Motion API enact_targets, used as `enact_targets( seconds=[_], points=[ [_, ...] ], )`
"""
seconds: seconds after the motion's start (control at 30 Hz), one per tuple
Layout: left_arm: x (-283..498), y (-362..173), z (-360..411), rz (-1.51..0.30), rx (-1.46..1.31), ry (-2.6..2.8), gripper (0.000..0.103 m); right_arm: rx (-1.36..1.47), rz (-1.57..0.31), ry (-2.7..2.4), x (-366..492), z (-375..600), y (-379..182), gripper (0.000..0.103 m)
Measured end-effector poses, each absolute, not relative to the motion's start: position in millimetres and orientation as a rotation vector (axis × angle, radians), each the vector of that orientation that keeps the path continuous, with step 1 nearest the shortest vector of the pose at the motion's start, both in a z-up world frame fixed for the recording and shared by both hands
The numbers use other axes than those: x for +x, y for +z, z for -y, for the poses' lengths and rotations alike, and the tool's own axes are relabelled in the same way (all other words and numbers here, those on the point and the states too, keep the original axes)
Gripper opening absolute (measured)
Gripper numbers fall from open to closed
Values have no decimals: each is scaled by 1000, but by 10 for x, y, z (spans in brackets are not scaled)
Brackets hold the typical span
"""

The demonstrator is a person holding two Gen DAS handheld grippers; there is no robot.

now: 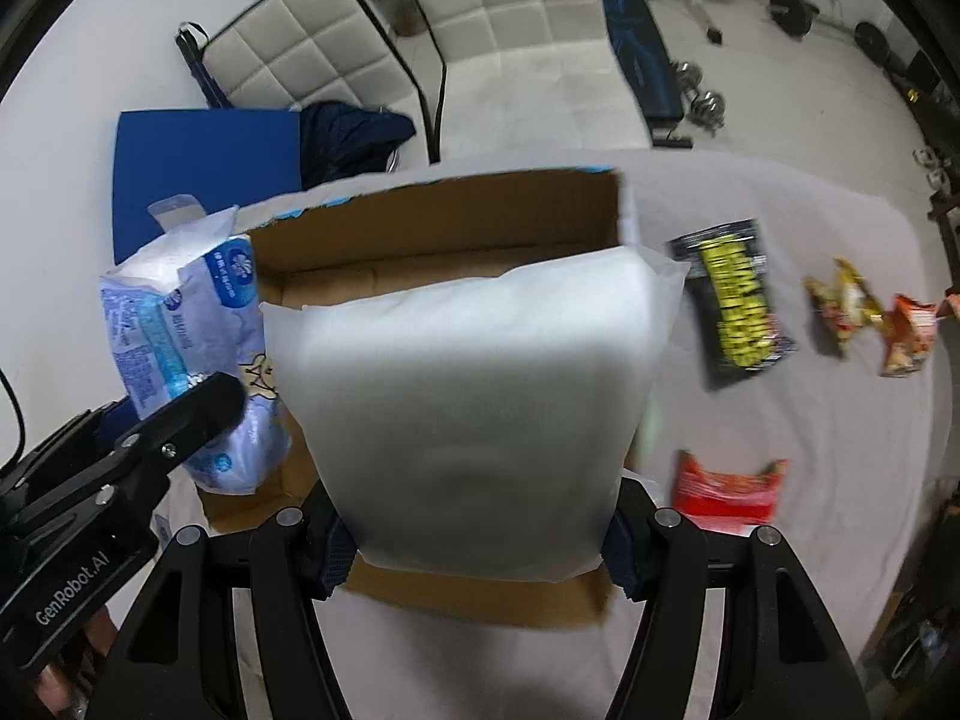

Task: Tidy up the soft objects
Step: 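Carry both packs into the box and open both tools to release them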

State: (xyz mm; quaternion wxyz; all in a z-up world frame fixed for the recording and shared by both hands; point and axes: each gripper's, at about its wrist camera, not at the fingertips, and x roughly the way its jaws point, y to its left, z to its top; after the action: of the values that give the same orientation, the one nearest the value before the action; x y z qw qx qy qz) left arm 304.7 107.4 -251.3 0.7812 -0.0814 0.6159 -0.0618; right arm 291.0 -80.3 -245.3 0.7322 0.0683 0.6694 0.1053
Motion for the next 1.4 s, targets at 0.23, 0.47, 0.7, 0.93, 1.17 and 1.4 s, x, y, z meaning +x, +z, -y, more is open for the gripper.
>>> enact_targets(
  seconds=[0.23,0.47,0.7,0.93,1.17,1.4],
  points=[
    [3402,-3113,-1287,-1475,-266,-185,42,115,-1551,185,3309,509,-2946,68],
    [3586,-3571,-1295,-1567,-303,-220,42,88,-1596,139,3544,446,-3354,69],
    [3704,-3829,-1321,-1624,-322,-245,45,25,-1617,99,3740,355,-3585,69],
    [3775,-3931,-1309,-1684,-335,-247,47,-4,-1641,109,3822,366,-3773,72],
    [3713,-3794,-1361,-1651,-308,-191,54,-11,-1652,120,3819,366,-3830,76],
    [3478,-3459,-1573,-1545,-276,-99,87,-22,-1615,151,3734,301,-3595,103]
  ],
)
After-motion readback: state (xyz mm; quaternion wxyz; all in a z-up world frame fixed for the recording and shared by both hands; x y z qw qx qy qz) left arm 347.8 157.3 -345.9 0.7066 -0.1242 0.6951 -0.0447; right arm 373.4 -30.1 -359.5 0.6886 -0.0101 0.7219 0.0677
